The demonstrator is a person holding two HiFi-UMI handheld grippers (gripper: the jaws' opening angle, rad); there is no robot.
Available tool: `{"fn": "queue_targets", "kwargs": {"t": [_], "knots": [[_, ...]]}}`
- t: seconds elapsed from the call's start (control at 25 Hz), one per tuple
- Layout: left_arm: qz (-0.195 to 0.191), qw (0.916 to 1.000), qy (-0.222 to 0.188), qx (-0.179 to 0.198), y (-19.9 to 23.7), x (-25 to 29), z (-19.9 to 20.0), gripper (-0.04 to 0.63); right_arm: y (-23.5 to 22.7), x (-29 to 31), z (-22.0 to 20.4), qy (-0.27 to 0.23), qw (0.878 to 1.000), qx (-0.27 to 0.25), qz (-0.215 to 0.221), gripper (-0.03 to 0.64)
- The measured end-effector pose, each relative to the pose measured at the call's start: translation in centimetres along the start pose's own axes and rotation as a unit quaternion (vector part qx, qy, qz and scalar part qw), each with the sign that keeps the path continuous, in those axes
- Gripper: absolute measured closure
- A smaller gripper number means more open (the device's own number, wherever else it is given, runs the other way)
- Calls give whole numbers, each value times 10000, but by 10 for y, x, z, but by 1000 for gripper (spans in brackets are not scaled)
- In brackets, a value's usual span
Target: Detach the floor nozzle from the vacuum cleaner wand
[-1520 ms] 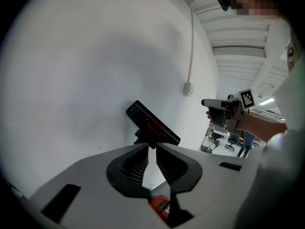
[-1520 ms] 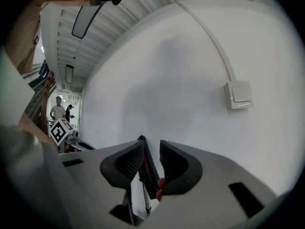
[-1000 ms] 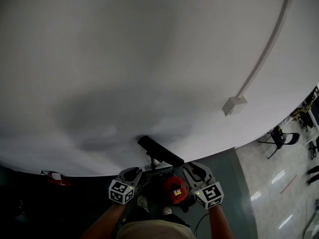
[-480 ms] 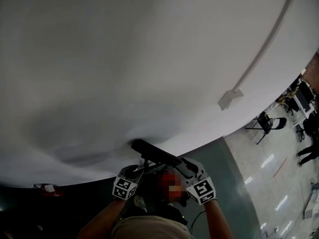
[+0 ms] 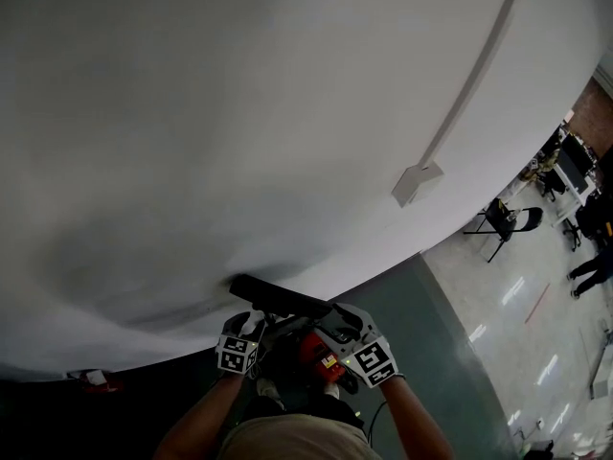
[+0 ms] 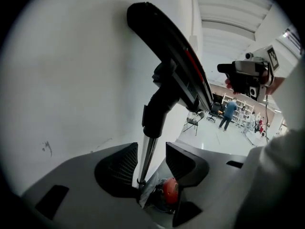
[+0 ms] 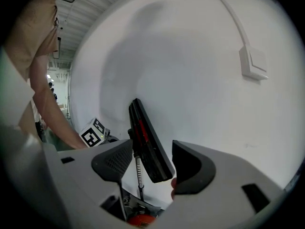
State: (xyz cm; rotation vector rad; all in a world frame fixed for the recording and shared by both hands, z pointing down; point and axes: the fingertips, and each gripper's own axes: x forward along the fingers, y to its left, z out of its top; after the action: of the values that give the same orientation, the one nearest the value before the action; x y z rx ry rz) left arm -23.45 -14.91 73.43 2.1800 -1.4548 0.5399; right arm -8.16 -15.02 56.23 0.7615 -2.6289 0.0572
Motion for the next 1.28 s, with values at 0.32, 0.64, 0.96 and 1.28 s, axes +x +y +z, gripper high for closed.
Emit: {"fn": "queue_targets", "kwargs": {"t": [0.32,0.64,0.96,1.28], "knots": [[380,9987,331,-59,7,46,-22,351,1,37,-10,293,9973,-582,335,339],[576,9974,441,-23,13,75,-26,351,22,84,4,658,9824,-1285,1185,338],[392,9988,241,176,16,92,-25,351,28,113,-8,1205,9632,-1538,1846,339],[-131,9974,379,607,14,100,-35,437,33,124,-25,1538,9506,-1424,2291,362]]}}
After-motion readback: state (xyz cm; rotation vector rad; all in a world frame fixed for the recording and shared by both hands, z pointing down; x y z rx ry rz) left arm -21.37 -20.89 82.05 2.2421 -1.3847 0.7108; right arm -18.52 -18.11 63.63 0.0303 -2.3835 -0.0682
